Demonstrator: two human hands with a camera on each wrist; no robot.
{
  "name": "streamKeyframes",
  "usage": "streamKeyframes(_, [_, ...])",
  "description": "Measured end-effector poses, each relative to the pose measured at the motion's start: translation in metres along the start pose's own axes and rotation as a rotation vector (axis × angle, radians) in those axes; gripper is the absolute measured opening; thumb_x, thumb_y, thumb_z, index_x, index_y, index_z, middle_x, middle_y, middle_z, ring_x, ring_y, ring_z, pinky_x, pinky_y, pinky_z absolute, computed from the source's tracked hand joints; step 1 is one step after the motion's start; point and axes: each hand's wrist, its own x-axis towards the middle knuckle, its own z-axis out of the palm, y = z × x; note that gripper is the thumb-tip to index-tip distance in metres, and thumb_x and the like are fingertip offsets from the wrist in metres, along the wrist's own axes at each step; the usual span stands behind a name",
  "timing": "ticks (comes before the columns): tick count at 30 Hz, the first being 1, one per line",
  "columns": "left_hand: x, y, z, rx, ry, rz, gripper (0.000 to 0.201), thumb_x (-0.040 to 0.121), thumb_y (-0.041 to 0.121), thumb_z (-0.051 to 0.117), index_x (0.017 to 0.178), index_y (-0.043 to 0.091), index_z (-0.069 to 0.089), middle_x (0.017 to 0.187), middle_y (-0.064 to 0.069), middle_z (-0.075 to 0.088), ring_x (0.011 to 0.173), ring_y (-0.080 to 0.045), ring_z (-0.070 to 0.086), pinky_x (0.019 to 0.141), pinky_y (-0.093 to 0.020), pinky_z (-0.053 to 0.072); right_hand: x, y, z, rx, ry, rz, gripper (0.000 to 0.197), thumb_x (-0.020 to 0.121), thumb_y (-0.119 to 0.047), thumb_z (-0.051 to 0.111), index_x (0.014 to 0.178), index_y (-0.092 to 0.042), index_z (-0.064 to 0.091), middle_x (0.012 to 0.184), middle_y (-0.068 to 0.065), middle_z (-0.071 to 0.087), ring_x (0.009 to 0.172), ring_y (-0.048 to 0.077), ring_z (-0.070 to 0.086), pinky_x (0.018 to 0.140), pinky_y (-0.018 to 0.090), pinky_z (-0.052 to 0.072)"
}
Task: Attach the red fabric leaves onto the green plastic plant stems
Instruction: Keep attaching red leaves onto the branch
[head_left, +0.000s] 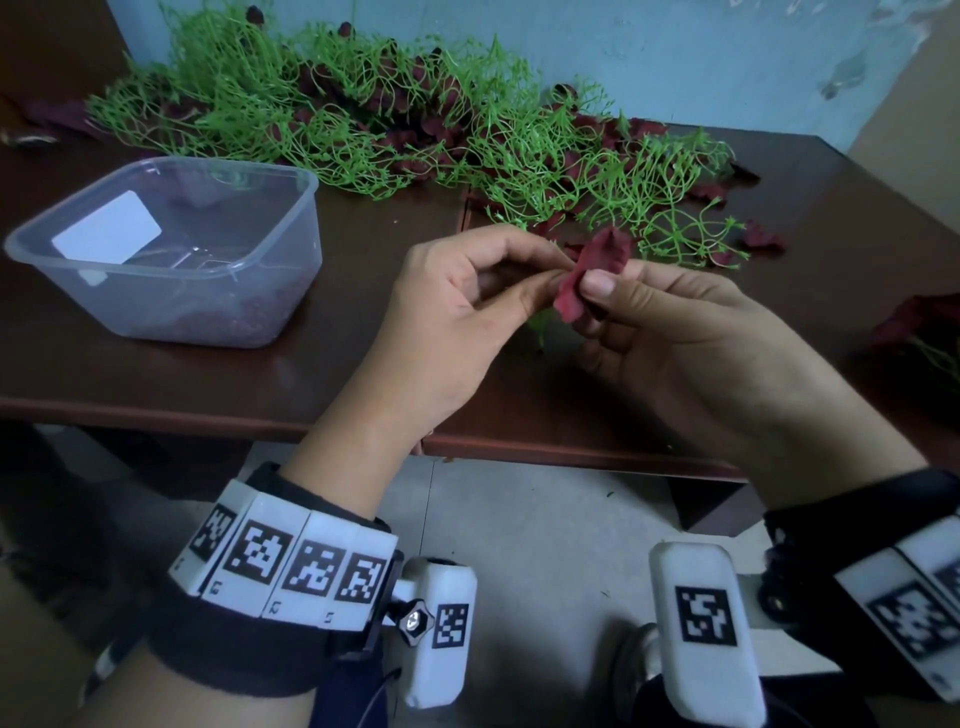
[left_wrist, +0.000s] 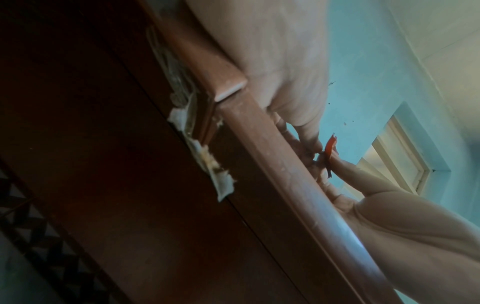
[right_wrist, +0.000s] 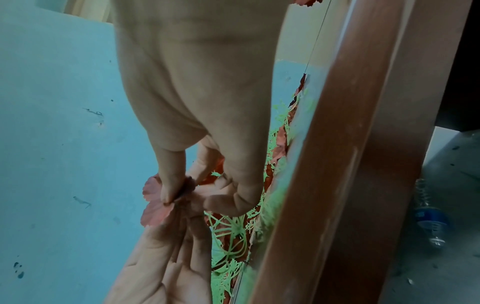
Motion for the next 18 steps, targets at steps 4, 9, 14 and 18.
streamKeyframes(4, [0.0003,-0.0007,-0.0009,0.007,-0.016,0.024,0.016,0.09,0.003,0.072,0.099,0.016,0.071,0.095,-0.003,0.074,0.092,-0.011,0.071,0.087,-0.027,0.056,-0.0003,-0.0007,-0.0017,0.014,0.004,0.011,0.009,0.08,-0.014,0.065,0.087,-0.008,0.067,0.083,0.006,0.071,0.081,0.015,0.061,0.083,0.03,0.047])
streamKeyframes(9, [0.0006,-0.0006,-0.0005,0.079,-0.045,0.066,0.013,0.093,0.002,0.069,0.101,0.013,0.068,0.094,0.001,0.071,0.091,-0.007,0.07,0.085,-0.026,0.057,0.0016,-0.0014,-0.0035,0.0,0.057,0.006,0.009,0.077,-0.014,0.067,0.082,-0.007,0.069,0.08,0.01,0.07,0.076,0.017,0.061,0.068,0.022,0.049])
streamKeyframes(14, [0.0001,-0.0001,-0.0002,0.122,-0.044,0.075,0.012,0.092,0.002,0.071,0.098,0.012,0.069,0.092,-0.002,0.071,0.089,-0.006,0.068,0.083,-0.024,0.056,0.002,-0.0015,-0.0029,0.004,0.027,0.013,0.016,0.079,-0.014,0.063,0.088,-0.001,0.067,0.079,0.008,0.065,0.072,0.012,0.057,0.066,0.02,0.047])
streamKeyframes(18, [-0.0001,-0.0007,-0.0005,0.123,-0.026,0.077,0.014,0.092,0.003,0.071,0.1,0.013,0.07,0.092,0.006,0.071,0.089,-0.001,0.068,0.082,-0.02,0.053,0.0022,-0.0006,-0.0022,-0.003,0.011,0.03,0.015,0.082,-0.014,0.062,0.089,-0.002,0.067,0.081,0.006,0.063,0.069,0.01,0.054,0.063,0.019,0.046])
